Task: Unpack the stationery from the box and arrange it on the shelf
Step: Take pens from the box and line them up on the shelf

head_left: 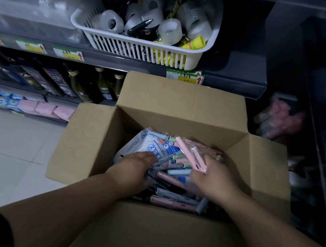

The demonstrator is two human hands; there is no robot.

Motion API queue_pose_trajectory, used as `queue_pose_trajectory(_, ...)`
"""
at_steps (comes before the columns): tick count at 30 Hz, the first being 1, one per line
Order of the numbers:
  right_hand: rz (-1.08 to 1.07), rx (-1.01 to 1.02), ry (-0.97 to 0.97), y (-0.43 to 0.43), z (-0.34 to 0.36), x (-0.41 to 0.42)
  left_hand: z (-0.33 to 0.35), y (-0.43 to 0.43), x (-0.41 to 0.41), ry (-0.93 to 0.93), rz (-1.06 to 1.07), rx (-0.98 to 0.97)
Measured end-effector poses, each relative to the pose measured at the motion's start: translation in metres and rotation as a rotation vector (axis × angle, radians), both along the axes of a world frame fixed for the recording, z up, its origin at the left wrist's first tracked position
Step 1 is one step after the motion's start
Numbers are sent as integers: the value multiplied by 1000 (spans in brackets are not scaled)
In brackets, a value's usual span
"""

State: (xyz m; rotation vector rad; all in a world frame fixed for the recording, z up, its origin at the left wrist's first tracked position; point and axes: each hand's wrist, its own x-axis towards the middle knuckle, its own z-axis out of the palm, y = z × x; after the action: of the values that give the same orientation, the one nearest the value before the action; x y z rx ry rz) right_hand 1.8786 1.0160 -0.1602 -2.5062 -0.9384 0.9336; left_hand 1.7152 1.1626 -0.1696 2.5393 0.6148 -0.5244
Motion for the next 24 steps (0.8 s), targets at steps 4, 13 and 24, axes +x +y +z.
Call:
queue_pose_trajectory(4, -48, -24, 50, -7, -12, -1, -9, -4, 10, 110, -151, 32)
queue_pose_trajectory(13, -46, -13, 129, -16, -16, -6, -12, -1, 16, 247, -205, 121)
queue_pose_trajectory(24, -114, 6, 133, -22, -17, -7, -15, -16, 27, 222, -356, 233)
